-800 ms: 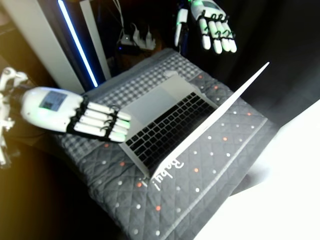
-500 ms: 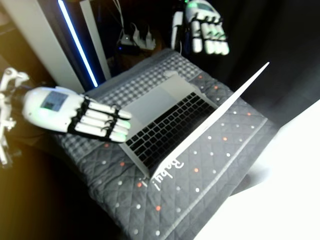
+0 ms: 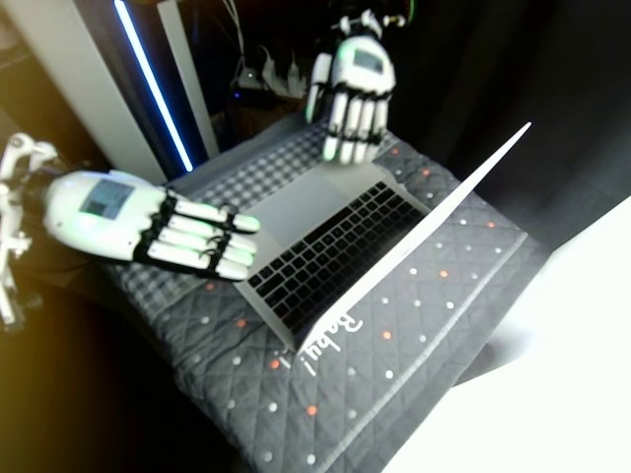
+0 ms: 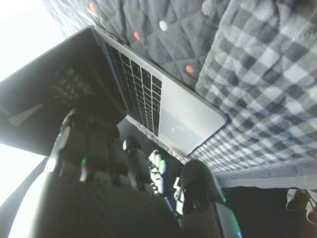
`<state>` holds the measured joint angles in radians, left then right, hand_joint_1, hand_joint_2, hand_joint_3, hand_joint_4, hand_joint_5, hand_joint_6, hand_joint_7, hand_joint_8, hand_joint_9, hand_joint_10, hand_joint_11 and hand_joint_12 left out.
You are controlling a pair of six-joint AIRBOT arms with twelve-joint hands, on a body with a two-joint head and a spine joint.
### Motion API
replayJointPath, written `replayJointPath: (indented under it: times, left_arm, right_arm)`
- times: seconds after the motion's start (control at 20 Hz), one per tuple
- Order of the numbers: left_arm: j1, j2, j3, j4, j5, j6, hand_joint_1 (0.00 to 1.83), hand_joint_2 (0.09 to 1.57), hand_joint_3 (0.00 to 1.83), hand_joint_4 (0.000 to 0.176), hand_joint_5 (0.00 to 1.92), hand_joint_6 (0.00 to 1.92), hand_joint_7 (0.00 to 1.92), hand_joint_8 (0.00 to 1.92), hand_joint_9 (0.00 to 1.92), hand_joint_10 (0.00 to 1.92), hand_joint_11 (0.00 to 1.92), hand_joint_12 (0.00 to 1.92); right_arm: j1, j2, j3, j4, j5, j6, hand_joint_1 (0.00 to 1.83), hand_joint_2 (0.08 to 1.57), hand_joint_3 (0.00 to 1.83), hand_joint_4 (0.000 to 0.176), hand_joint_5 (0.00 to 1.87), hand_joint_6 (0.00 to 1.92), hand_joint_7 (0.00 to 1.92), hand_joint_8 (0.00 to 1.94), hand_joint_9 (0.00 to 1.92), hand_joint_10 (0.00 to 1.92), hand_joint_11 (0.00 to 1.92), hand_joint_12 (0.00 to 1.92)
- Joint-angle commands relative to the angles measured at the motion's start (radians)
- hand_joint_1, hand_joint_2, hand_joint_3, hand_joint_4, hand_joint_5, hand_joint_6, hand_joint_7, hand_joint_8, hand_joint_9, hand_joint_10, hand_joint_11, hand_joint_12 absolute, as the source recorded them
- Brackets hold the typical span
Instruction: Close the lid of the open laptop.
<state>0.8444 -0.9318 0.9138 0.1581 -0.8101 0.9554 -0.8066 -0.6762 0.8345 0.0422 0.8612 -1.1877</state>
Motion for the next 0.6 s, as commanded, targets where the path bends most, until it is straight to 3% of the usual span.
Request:
replayJointPath:
  times: [0.0, 0.05, 0.1, 0.15, 0.2, 0.25, 0.3, 0.4, 0.45, 0.55]
  left_arm:
    - [0.002, -0.006, 0.002, -0.007, -0.104, -0.013, 0.25, 1.41, 0.00, 0.004, 0.26, 0.05, 0.33, 0.01, 0.24, 0.13, 0.00, 0.79]
    - [0.008, -0.012, 0.005, -0.007, -0.104, -0.024, 0.33, 1.38, 0.00, 0.022, 0.28, 0.06, 0.35, 0.02, 0.27, 0.17, 0.00, 0.87]
    - [0.012, -0.017, 0.007, -0.007, -0.103, -0.033, 0.33, 1.38, 0.00, 0.026, 0.27, 0.06, 0.35, 0.01, 0.21, 0.32, 0.00, 0.97]
    - [0.013, -0.022, 0.010, -0.007, -0.100, -0.033, 0.25, 1.41, 0.00, 0.027, 0.27, 0.07, 0.35, 0.01, 0.12, 0.50, 0.00, 1.03]
    - [0.013, -0.026, 0.013, -0.008, -0.096, -0.034, 0.18, 1.43, 0.00, 0.032, 0.25, 0.06, 0.32, 0.00, 0.04, 0.57, 0.00, 0.92]
    - [0.013, -0.027, 0.016, -0.008, -0.093, -0.037, 0.18, 1.43, 0.00, 0.027, 0.25, 0.07, 0.32, 0.00, 0.01, 0.65, 0.00, 0.95]
    - [0.013, -0.028, 0.016, -0.008, -0.093, -0.039, 0.18, 1.44, 0.00, 0.032, 0.25, 0.07, 0.32, 0.00, 0.00, 0.68, 0.00, 0.99]
    - [0.013, -0.027, 0.016, -0.009, -0.094, -0.039, 0.22, 1.42, 0.00, 0.032, 0.27, 0.08, 0.34, 0.01, 0.03, 0.74, 0.00, 1.21]
    - [0.013, -0.028, 0.016, -0.009, -0.092, -0.039, 0.25, 1.41, 0.00, 0.029, 0.27, 0.08, 0.34, 0.01, 0.03, 0.75, 0.00, 1.27]
    - [0.014, -0.027, 0.016, -0.010, -0.090, -0.039, 0.24, 1.41, 0.00, 0.046, 0.25, 0.08, 0.32, 0.00, 0.01, 0.76, 0.00, 1.31]
  right_arm:
    - [0.010, 0.008, 0.004, 0.011, 0.112, -0.003, 0.00, 1.35, 0.03, 0.125, 0.00, 0.00, 0.00, 0.00, 0.00, 0.00, 0.00, 0.00]
    - [0.010, 0.008, 0.004, 0.011, 0.112, -0.003, 0.00, 1.35, 0.03, 0.117, 0.00, 0.00, 0.00, 0.00, 0.00, 0.00, 0.00, 0.00]
    - [0.010, 0.008, 0.004, 0.011, 0.114, -0.003, 0.00, 1.35, 0.03, 0.115, 0.00, 0.00, 0.00, 0.00, 0.00, 0.00, 0.00, 0.00]
    - [0.010, 0.008, 0.004, 0.011, 0.120, 0.000, 0.00, 1.34, 0.02, 0.127, 0.00, 0.00, 0.00, 0.00, 0.00, 0.00, 0.00, 0.00]
    - [0.010, 0.009, 0.006, 0.011, 0.127, 0.006, 0.00, 1.33, 0.02, 0.150, 0.00, 0.00, 0.00, 0.00, 0.00, 0.00, 0.00, 0.00]
    - [0.010, 0.009, 0.008, 0.011, 0.136, 0.014, 0.00, 1.34, 0.02, 0.154, 0.00, 0.00, 0.00, 0.00, 0.00, 0.00, 0.00, 0.00]
    - [0.010, 0.009, 0.011, 0.011, 0.150, 0.028, 0.00, 1.35, 0.03, 0.149, 0.00, 0.00, 0.00, 0.00, 0.00, 0.00, 0.00, 0.00]
    - [0.010, 0.009, 0.025, 0.005, 0.192, 0.070, 0.08, 1.37, 0.02, 0.108, 0.00, 0.00, 0.00, 0.00, 0.00, 0.00, 0.00, 0.00]
    - [0.018, 0.008, 0.030, 0.004, 0.216, 0.081, 0.16, 1.35, 0.01, 0.104, 0.00, 0.00, 0.00, 0.00, 0.00, 0.00, 0.00, 0.00]
    - [0.090, -0.004, 0.043, -0.018, 0.217, 0.081, 0.23, 1.37, 0.01, 0.071, 0.00, 0.00, 0.00, 0.00, 0.00, 0.00, 0.00, 0.00]
